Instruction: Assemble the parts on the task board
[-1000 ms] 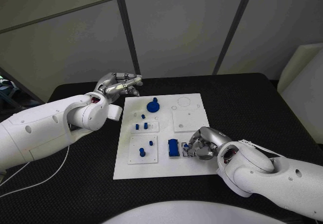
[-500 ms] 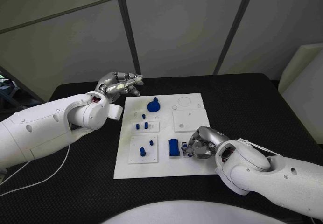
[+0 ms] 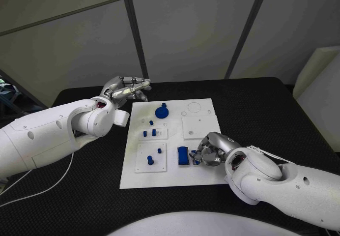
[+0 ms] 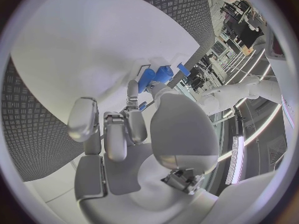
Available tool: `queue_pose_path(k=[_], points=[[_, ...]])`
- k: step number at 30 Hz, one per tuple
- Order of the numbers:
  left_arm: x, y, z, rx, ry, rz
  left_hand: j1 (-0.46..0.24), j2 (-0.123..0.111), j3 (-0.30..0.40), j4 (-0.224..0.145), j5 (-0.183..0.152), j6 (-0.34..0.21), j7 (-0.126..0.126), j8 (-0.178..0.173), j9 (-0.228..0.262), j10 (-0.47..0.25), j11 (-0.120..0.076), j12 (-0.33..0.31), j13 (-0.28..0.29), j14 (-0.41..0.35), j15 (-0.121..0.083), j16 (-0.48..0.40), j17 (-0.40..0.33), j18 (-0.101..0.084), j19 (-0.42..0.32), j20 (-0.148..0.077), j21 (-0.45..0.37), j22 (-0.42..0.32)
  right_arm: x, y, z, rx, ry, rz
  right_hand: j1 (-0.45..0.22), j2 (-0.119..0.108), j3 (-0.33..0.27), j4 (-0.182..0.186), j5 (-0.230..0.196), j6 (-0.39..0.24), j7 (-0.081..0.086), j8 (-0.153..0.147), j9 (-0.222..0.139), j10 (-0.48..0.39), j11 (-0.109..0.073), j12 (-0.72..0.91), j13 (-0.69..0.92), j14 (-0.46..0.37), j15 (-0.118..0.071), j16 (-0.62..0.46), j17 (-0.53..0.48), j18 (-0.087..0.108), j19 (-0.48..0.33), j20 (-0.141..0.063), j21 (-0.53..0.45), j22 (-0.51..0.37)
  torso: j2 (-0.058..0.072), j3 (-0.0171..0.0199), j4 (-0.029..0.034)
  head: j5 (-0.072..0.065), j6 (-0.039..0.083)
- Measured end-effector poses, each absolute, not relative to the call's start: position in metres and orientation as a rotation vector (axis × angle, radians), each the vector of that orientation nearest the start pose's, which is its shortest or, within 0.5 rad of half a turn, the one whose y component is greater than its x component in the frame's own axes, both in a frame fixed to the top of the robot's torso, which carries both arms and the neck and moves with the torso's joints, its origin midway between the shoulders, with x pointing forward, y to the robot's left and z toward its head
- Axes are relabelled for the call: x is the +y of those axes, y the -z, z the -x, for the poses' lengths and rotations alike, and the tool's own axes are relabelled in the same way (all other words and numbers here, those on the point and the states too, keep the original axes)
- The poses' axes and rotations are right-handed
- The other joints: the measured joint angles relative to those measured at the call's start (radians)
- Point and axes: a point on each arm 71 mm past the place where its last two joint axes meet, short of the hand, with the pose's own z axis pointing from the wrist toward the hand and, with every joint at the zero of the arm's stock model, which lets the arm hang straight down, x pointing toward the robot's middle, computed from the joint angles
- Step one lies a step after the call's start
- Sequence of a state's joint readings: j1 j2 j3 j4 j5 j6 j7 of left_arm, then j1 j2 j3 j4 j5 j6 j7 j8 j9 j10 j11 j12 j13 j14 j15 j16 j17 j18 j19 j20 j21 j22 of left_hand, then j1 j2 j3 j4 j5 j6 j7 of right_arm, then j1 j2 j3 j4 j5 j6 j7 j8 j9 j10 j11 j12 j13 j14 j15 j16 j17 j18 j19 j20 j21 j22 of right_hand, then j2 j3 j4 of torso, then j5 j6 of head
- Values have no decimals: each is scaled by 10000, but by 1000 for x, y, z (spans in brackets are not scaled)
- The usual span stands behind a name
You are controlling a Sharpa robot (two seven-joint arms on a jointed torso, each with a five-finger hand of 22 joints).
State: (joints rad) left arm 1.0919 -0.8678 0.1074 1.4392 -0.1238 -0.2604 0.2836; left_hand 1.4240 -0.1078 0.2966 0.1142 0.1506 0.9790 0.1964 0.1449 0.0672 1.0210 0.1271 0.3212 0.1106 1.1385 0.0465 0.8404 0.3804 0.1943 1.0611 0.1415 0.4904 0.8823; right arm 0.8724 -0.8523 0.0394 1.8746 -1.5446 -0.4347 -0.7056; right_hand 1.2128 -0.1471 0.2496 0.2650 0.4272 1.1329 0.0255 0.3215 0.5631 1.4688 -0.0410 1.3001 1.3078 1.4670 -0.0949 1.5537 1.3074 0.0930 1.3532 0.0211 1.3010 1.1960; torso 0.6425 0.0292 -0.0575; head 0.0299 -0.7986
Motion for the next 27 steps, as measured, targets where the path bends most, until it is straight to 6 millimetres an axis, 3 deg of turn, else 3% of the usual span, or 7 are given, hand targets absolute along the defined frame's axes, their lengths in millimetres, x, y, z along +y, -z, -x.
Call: queue_pose_path(k=[9, 13, 17, 19, 22, 27], points=[[248, 189, -502, 14423, 14516, 11337, 0, 0, 0, 0, 0, 0, 0, 0, 0, 0, 0, 0, 0, 0, 0, 0, 0, 0, 0, 0, 0, 0, -142, 259, -364, 19162, -5174, -2372, -482, 142, -610, 227, -218, 72, -72, -2, 98, -2, -2, 1, 0, -1, 0, 0, 0, 0, -1, 0, 0, 18, 3, 0, 0, -1, 20], [248, 189, -502, 14425, 14512, 11340, 0, 0, 0, 0, 0, 0, 0, 0, 0, 0, 0, 0, 0, 0, 0, 0, 0, 0, 0, 0, 0, 1, -143, 259, -364, 19124, -5152, -2346, -1047, 189, -1179, 253, -758, 72, -73, -2, 136, -3, -2, 1, 0, -1, 0, 0, 0, 0, -1, 0, 0, 17, 3, 0, -1, 3, 20], [248, 189, -502, 14429, 14511, 11341, 0, 0, 0, 0, 0, 0, 0, 0, 0, 0, 0, 0, 1, 0, 0, 0, 0, 1, 0, 0, 0, 1, -144, 259, -365, 19083, -5101, -2307, -1152, 229, -1488, 246, -1105, 72, -73, -2, 152, -3, -2, 1, 0, -1, 0, 0, 0, 0, -1, 0, 0, -1, 2, 1, -2, 13, 15], [248, 189, -502, 14432, 14508, 11343, 0, 0, 0, 0, 0, 0, 0, 0, 0, 0, 0, 0, 1, 0, 0, 0, 1, 0, 0, 0, 0, 1, -145, 259, -365, 19054, -5059, -2274, -1167, 254, -1519, 215, -1095, 72, -73, -2, 168, -3, -2, 0, 0, -1, 0, 0, 0, 0, -1, 0, 0, -1, -1, 4, -5, 14, 15], [248, 189, -502, 14434, 14504, 11346, 0, 0, 0, 0, 0, 0, 0, 0, 0, 0, 0, 0, 1, 0, 0, 0, 1, 0, 0, 0, 0, 1, -147, 258, -365, 19022, -4997, -2234, -881, 477, -1585, 149, -725, 72, -73, -2, 195, -3, -2, 0, 1, -1, 0, 0, 0, 1, -1, 0, 0, -2, -2, 6, -10, 15, 14], [248, 189, -503, 14443, 14502, 11351, 0, 0, 0, 0, 0, 0, 0, 0, 0, 0, 0, 0, 1, 0, 0, 0, 1, 0, 0, 0, 0, 1, -150, 258, -365, 18947, -4918, -2109, -326, 525, -1666, -22, -502, 71, -72, -2, 241, -42, -40, 77, 0, -11, -9, 0, 0, 0, 34, -36, 0, 5, -3, 10, -13, -4, 14]])
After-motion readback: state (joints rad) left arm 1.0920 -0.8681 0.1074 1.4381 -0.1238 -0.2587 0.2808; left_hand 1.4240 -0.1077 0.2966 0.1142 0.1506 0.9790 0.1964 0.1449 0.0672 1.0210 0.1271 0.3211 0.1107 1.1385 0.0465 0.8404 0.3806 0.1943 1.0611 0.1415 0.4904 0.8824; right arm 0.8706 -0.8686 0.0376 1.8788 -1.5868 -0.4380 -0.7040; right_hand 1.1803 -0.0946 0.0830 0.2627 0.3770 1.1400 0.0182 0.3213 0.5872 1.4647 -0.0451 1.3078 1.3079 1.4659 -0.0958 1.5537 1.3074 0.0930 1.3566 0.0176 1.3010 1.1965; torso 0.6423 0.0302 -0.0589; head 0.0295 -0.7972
